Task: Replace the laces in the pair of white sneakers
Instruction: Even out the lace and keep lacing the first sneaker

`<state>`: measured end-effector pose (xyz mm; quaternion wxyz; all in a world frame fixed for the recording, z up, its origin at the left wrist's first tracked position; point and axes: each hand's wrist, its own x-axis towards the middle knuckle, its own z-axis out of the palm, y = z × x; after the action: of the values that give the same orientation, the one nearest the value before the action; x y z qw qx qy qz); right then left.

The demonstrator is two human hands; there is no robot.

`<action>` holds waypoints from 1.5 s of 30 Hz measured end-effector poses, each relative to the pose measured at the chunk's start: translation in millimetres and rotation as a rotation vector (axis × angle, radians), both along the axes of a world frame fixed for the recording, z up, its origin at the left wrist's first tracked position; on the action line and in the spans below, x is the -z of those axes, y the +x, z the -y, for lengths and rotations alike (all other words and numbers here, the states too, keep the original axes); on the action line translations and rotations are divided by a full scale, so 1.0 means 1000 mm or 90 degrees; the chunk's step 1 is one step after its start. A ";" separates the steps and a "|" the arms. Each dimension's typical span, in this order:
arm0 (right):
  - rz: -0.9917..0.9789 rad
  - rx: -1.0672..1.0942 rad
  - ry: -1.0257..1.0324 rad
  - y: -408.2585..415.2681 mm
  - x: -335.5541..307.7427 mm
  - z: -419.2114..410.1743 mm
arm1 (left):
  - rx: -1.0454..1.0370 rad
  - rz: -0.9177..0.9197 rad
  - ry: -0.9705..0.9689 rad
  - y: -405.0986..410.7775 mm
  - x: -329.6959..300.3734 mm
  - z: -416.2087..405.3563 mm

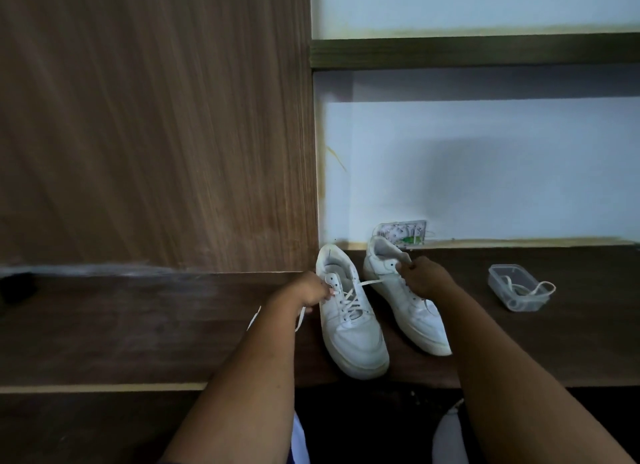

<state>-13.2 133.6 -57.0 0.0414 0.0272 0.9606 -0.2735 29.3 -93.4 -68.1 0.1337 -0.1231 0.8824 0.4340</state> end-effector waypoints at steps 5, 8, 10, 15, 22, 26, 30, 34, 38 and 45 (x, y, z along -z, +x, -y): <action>-0.199 -0.035 0.089 0.005 -0.007 0.021 | -0.072 -0.079 -0.015 0.010 -0.036 0.012; -0.202 -0.139 -0.054 0.007 -0.007 0.034 | -0.143 -0.165 0.218 0.026 -0.061 0.017; -0.227 -0.212 -0.007 0.015 -0.008 0.046 | -0.196 -0.198 0.410 0.033 -0.073 0.022; -0.262 -0.329 -0.275 0.048 -0.032 0.085 | -0.221 -0.265 0.695 0.039 -0.090 0.020; 0.051 -0.339 -0.696 0.074 -0.047 0.127 | -0.281 -0.450 0.594 0.033 -0.081 -0.012; 0.000 -0.319 -0.631 0.065 -0.059 0.108 | -0.349 -0.473 0.516 0.028 -0.073 -0.012; -0.084 -0.272 -0.558 0.052 -0.068 0.075 | -0.447 -0.456 0.370 0.028 -0.063 0.009; -0.245 -0.201 -0.212 0.042 -0.062 0.058 | -0.345 -0.334 -0.036 0.039 -0.063 0.015; -0.280 -0.172 -0.197 0.037 -0.055 0.053 | -0.237 -0.297 -0.354 0.043 -0.061 0.009; -0.206 -0.267 -0.294 0.038 -0.044 0.066 | 0.014 -0.364 0.009 0.022 -0.038 -0.011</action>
<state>25.0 67.3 -13.0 -0.0509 -0.2241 0.8521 -0.4702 51.8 -82.6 -30.3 -0.1151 0.0146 0.8825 0.4557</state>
